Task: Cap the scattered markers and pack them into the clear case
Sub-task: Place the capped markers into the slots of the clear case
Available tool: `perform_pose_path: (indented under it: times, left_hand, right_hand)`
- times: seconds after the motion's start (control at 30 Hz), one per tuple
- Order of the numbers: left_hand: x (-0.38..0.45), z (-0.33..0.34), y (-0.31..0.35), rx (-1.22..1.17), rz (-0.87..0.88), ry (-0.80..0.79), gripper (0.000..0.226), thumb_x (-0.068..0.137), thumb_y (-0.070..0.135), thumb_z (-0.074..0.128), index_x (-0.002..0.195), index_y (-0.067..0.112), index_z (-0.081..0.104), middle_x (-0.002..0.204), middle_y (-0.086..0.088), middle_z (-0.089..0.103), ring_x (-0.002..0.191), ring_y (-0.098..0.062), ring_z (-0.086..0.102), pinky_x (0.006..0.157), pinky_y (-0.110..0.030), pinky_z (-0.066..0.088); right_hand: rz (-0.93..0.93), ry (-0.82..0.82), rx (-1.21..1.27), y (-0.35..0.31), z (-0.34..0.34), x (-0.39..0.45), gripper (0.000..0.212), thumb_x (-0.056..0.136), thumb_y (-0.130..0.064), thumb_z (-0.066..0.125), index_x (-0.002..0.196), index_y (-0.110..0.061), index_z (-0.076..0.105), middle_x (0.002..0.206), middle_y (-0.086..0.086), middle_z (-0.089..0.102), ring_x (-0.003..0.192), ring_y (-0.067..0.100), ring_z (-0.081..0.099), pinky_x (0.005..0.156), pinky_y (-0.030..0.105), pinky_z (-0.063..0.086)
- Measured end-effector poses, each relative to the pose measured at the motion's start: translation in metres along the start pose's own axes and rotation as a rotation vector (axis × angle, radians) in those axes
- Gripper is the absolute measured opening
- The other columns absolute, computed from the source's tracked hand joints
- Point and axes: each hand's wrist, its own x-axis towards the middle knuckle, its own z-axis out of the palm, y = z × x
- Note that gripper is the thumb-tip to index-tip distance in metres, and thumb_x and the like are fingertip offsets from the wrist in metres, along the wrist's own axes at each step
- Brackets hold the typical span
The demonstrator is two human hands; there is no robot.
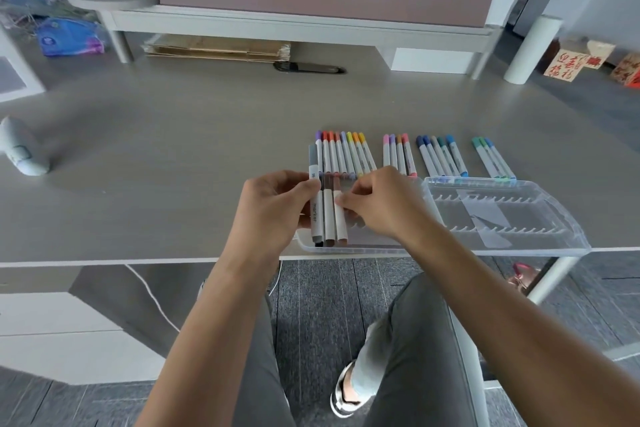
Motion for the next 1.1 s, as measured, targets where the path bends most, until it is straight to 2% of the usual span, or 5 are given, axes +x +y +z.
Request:
perform_pose_path:
  times: [0.2,0.37,0.5,0.63,1.1]
  left_hand:
    - [0.0,-0.002,-0.002,0.161,0.063,0.045,0.012,0.095,0.017,0.068,0.101,0.014,0.078,0.08,-0.005,0.078,0.07,-0.02,0.072,0.071,-0.04,0.063]
    - [0.0,0.011,0.0,0.48,0.187,0.098,0.009,0.093,0.022,0.066,0.1,0.026,0.07,0.066,0.009,0.067,0.057,-0.002,0.057,0.053,-0.013,0.045]
    - [0.004,0.037,-0.003,0.72,0.188,0.065,0.028,0.093,0.022,0.062,0.12,0.022,0.069,0.079,0.004,0.07,0.075,-0.017,0.066,0.074,-0.033,0.057]
    - [0.008,0.058,-0.013,0.933,0.233,0.116,0.026,0.094,0.025,0.059,0.119,0.021,0.065,0.087,0.005,0.064,0.082,-0.02,0.053,0.085,-0.038,0.046]
    - [0.006,0.062,-0.03,1.118,0.382,0.193,0.022,0.099,0.03,0.056,0.114,0.026,0.072,0.098,0.002,0.068,0.094,-0.024,0.061,0.081,-0.037,0.039]
  right_hand:
    - [-0.064,-0.002,-0.014,0.005,0.002,0.001,0.026,0.092,-0.043,0.075,0.074,-0.025,0.074,0.067,-0.009,0.075,0.065,0.009,0.073,0.072,0.042,0.064]
    - [-0.08,0.075,0.035,0.014,-0.004,-0.006,0.029,0.097,-0.045,0.067,0.082,-0.021,0.073,0.068,-0.005,0.073,0.054,0.009,0.063,0.062,0.034,0.06]
    - [-0.041,0.192,0.166,0.029,-0.02,-0.012,0.027,0.099,-0.038,0.066,0.087,-0.016,0.076,0.074,-0.002,0.075,0.065,0.016,0.073,0.069,0.037,0.064]
    - [-0.007,0.194,0.225,0.039,-0.028,-0.016,0.025,0.099,-0.035,0.066,0.09,-0.015,0.079,0.077,-0.006,0.076,0.069,0.006,0.072,0.061,0.019,0.055]
    - [-0.05,0.174,0.301,0.043,-0.026,-0.013,0.029,0.099,-0.035,0.065,0.082,-0.015,0.076,0.073,0.002,0.076,0.073,0.021,0.076,0.073,0.05,0.063]
